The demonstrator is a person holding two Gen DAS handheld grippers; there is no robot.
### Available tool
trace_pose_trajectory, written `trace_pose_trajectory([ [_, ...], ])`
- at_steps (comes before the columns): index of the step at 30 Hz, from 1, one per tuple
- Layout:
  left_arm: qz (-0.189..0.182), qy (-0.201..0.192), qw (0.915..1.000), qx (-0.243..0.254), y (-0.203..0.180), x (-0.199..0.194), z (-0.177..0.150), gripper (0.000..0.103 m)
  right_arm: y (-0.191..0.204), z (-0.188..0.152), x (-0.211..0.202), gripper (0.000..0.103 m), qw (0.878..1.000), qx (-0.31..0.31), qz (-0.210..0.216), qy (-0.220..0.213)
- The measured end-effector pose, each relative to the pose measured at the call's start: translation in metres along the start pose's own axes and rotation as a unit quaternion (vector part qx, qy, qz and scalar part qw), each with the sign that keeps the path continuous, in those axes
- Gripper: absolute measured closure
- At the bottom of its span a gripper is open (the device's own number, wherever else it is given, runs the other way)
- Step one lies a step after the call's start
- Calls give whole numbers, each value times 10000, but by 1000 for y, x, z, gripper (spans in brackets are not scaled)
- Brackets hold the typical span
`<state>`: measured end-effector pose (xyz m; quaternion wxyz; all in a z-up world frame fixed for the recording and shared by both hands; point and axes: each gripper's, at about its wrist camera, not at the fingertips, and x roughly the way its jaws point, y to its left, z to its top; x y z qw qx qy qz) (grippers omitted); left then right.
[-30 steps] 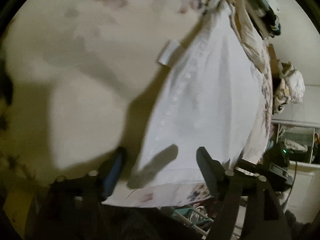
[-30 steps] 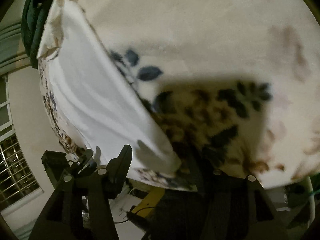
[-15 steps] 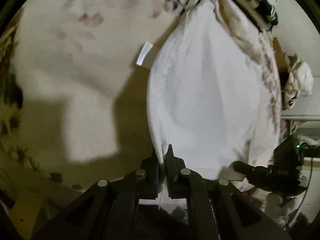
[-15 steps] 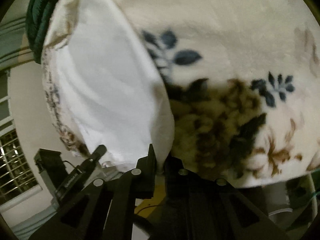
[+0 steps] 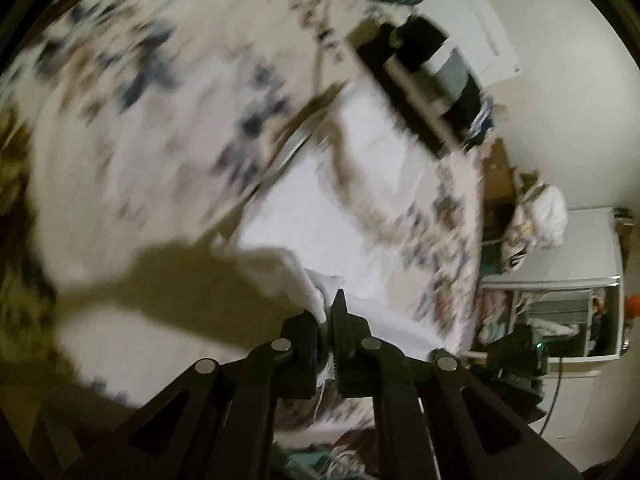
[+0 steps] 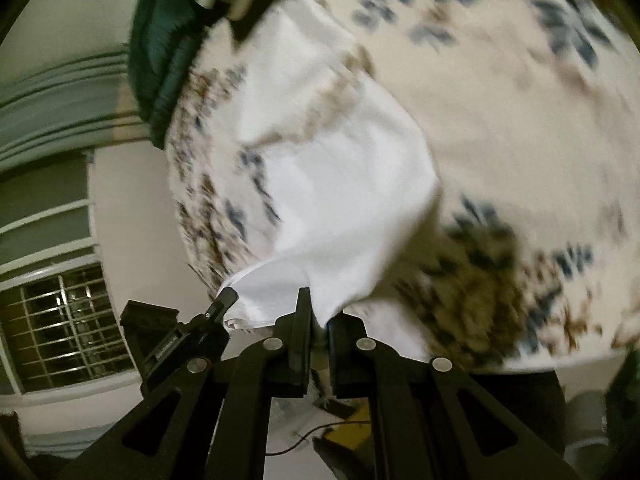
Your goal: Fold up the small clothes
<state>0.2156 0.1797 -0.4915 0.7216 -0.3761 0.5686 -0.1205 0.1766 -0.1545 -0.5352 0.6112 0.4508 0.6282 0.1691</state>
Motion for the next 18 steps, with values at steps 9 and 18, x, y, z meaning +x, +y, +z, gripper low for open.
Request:
trace_pose_trajectory([
  [9, -183, -276, 9984, 465, -49, 81, 136, 95, 52, 158, 10, 96, 9959, -264, -119, -856],
  [18, -862, -205, 9947, -515, -22, 125, 235, 52, 50, 266, 45, 64, 9944, 365, 80, -987],
])
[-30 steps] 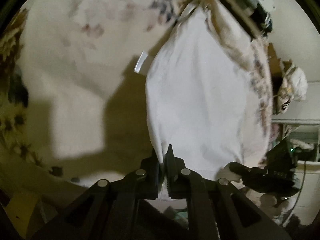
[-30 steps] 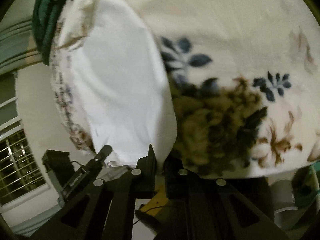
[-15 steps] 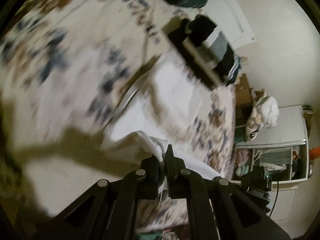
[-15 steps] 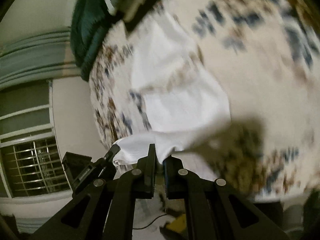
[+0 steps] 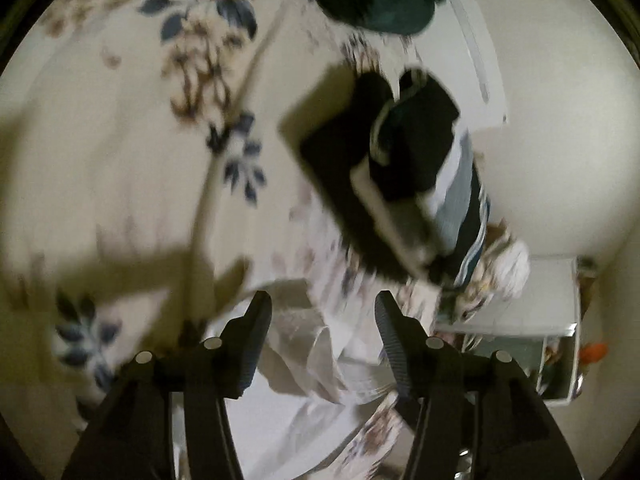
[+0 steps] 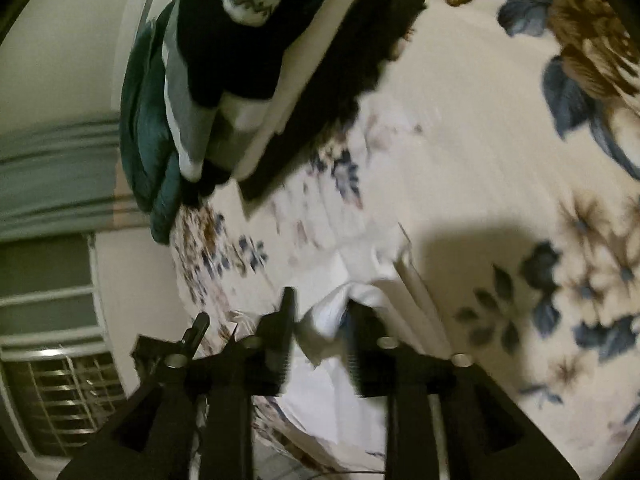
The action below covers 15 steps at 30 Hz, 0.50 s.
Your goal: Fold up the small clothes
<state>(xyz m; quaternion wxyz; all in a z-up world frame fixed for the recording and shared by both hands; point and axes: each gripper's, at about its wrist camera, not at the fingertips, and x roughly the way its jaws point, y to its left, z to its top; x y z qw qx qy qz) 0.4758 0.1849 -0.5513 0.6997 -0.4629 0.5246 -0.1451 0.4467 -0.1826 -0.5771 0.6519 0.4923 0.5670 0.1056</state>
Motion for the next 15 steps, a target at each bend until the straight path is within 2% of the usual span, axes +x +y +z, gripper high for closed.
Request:
trace_pose_trajectory([
  [1, 33, -97, 9999, 38, -1, -5, 5, 52, 0, 4, -2, 56, 9999, 55, 104, -68],
  [3, 190, -221, 9994, 209, -4, -15, 10, 52, -1, 7, -9, 53, 9995, 75, 232, -215],
  [6, 632, -310, 9956, 613, -9, -27, 5, 52, 0, 10, -22, 52, 9994, -131, -23, -327],
  [8, 930, -209, 9915, 881, -10, -24, -2, 52, -2, 5, -28, 52, 9980, -368, -380, -349],
  [10, 1219, 56, 9853, 1192, -10, -9, -11, 52, -9, 0, -25, 52, 9952, -552, -761, -271],
  [13, 1560, 488, 9739, 1573, -9, 25, -20, 52, -20, -4, -13, 52, 9931, -592, -1010, -67],
  [15, 1687, 549, 9650, 1933, -17, 42, -24, 54, -23, -2, -1, 52, 9927, -606, -1042, 47],
])
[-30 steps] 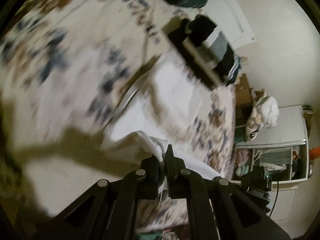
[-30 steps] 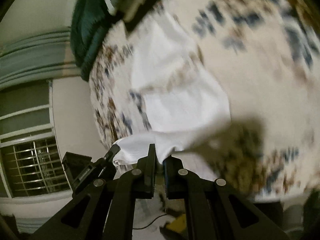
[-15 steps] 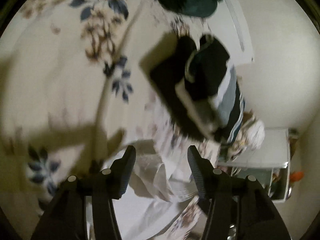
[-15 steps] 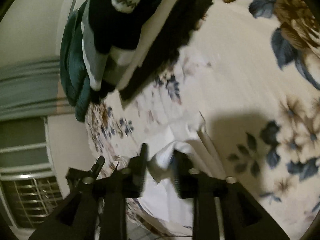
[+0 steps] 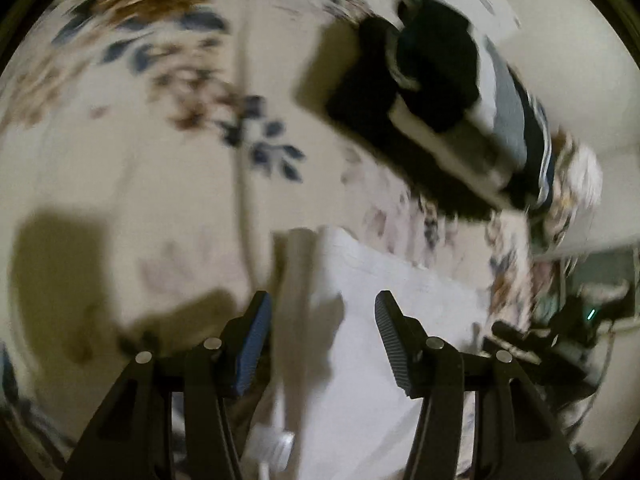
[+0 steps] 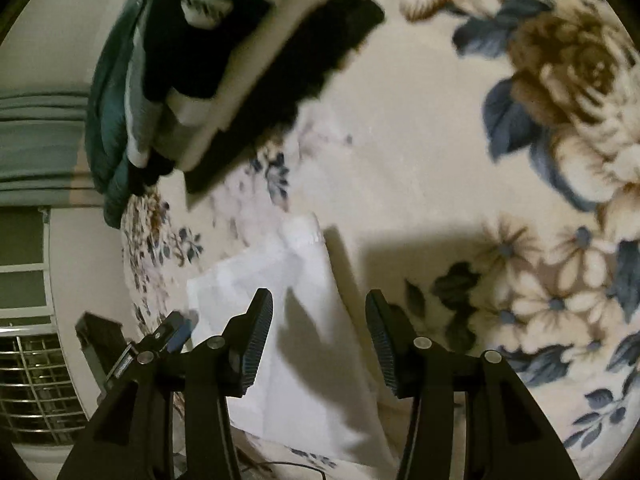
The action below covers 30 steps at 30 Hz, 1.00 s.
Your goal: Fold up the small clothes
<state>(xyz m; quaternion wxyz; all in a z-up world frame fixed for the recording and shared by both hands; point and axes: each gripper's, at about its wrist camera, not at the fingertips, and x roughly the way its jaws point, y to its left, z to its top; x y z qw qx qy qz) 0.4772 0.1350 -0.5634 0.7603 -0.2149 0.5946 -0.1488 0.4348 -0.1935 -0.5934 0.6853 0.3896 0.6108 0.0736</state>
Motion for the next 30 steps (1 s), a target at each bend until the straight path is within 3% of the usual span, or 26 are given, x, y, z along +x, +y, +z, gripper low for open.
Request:
trace_pose_trajectory([
  [1, 160, -75, 9995, 268, -10, 5, 1, 71, 1, 0, 5, 60, 10000, -44, -46, 5],
  [2, 255, -84, 9985, 471, -17, 8, 3, 103, 5, 1, 8, 72, 9998, -103, -158, -69],
  [3, 339, -63, 9978, 573, -21, 10, 5, 102, 9, 3, 10, 91, 9996, -190, -210, -93],
  [4, 336, -96, 9976, 592, -22, 9, 8, 102, 13, 4, 12, 99, 9993, -257, -242, -145],
  [10, 273, -251, 9985, 402, -8, 3, 34, 102, 32, 16, 8, 101, 9963, -407, -506, -567],
  [14, 140, 161, 9997, 91, 14, 20, 51, 100, 25, 27, 25, 101, 9956, -254, -809, -388],
  [16, -103, 329, 9994, -84, 22, 12, 46, 100, 20, 28, 26, 99, 9960, -157, -841, -259],
  [18, -223, 320, 9992, -61, 25, -5, 33, 88, 16, 21, 17, 89, 9972, -109, -702, -218],
  [19, -245, 311, 9992, -75, 27, -15, 21, 73, 15, 17, 12, 75, 9974, -128, -688, -186],
  [20, -293, 276, 9991, -117, 29, -26, 8, 58, 13, 8, 4, 70, 9978, -160, -625, -176],
  [21, -324, 240, 9990, -169, 31, -35, -8, 53, 12, 0, -2, 63, 9980, -187, -584, -175],
  [26, -148, 443, 9986, -241, 29, -51, -90, 52, -5, -60, -13, 62, 9970, -268, -708, 142],
  [30, -72, 482, 9986, -219, 23, -33, -119, 60, -20, -97, 3, 62, 9969, -175, -584, 501],
])
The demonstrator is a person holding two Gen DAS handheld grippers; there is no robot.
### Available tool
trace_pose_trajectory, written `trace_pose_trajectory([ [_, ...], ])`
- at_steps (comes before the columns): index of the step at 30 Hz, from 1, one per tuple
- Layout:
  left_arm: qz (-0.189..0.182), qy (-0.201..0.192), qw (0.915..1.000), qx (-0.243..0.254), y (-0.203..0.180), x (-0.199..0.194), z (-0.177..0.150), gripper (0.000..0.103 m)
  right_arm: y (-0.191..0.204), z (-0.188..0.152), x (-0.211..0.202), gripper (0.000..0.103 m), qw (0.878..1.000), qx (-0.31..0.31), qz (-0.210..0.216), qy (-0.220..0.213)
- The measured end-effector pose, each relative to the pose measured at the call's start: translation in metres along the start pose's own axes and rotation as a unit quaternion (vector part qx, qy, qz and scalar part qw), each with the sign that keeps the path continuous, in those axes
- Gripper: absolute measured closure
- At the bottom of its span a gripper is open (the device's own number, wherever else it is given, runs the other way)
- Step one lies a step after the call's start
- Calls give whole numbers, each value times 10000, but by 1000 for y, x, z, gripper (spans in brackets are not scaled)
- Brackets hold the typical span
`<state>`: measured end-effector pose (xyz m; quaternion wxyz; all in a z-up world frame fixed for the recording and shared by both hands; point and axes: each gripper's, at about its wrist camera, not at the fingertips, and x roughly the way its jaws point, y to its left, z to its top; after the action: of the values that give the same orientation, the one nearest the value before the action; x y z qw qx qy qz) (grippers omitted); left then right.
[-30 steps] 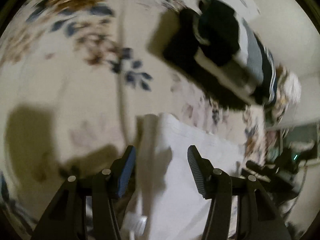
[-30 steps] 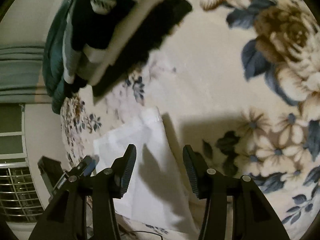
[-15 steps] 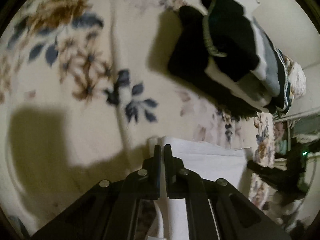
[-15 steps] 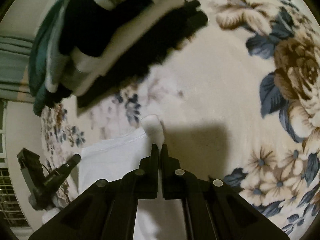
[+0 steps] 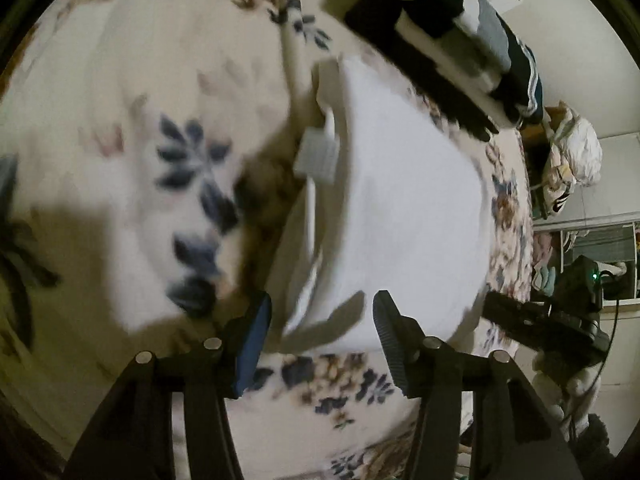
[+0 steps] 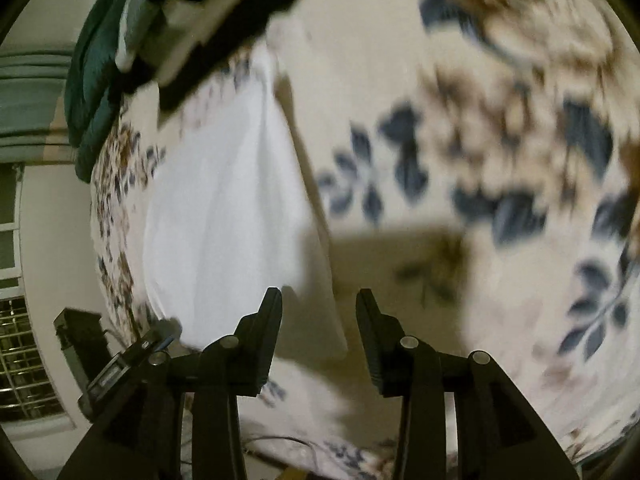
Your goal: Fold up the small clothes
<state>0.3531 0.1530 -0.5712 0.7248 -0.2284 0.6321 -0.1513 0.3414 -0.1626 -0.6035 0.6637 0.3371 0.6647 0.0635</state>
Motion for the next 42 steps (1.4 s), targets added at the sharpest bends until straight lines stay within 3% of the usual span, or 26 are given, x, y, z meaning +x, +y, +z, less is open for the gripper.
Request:
trace_pose_trajectory([
  [1, 13, -61, 10000, 33, -2, 1, -2, 88, -2, -5, 5, 62, 10000, 24, 44, 58],
  [2, 9, -74, 10000, 27, -3, 1, -3, 96, -4, -11, 11, 62, 9998, 65, 123, 128],
  [3, -34, -125, 9999, 9, -4, -1, -3, 96, -5, -14, 14, 69, 9997, 91, 187, 151],
  [4, -21, -184, 9998, 16, -2, -5, -1, 96, -6, -18, 15, 88, 9997, 84, 213, 87],
  [5, 7, -193, 9998, 25, 2, -9, 2, 95, -5, -21, 16, 93, 10000, 19, 57, 32],
  [7, 184, -201, 9996, 38, 11, -11, 5, 95, -8, -24, 18, 97, 9999, 35, -149, -19],
  [10, 795, -217, 9966, 40, 32, -23, 12, 95, -10, -24, 15, 98, 9994, 1, -347, -18],
  [12, 793, -204, 9963, -259, 50, -35, 13, 95, -10, -25, 12, 98, 9991, -59, -420, -8],
  [15, 430, -129, 9959, -790, 61, -44, 4, 82, -9, -24, 4, 96, 9994, -69, -329, 24],
  [17, -5, -55, 9942, -1075, 56, -41, -9, 56, -11, -24, -1, 91, 9999, 38, -162, 37],
  [18, -315, -31, 9914, -1269, 51, -35, -17, 51, -12, -24, -3, 81, 9999, 107, -73, 38],
  [19, -637, 23, 9875, -1439, 46, -26, -24, 50, -16, -25, -7, 73, 9998, 205, 17, 30],
  [23, -1360, 134, 9671, -2146, 32, 20, -37, 50, -21, -33, -3, 73, 9985, 457, 253, 141],
  [28, -1513, -554, 9371, -3096, 62, 18, -41, 55, -26, -35, 14, 73, 9978, 636, 76, 184],
  [29, -1397, -697, 9373, -3116, 69, 9, -39, 55, -26, -34, 16, 73, 9977, 652, 45, 179],
  [31, -1071, -856, 9455, -2953, 79, -10, -33, 55, -28, -31, 18, 73, 9975, 684, 21, 148],
  [36, -591, -698, 9622, -2565, 79, -32, -26, 55, -29, -28, 13, 73, 9978, 658, 35, 106],
  [39, -890, -526, 9627, -2501, 64, -30, -34, 55, -26, -29, 7, 73, 9982, 601, 37, 65],
  [42, -1453, -522, 9508, -2687, 46, -14, -47, 55, -25, -29, 7, 72, 9982, 589, -3, 76],
])
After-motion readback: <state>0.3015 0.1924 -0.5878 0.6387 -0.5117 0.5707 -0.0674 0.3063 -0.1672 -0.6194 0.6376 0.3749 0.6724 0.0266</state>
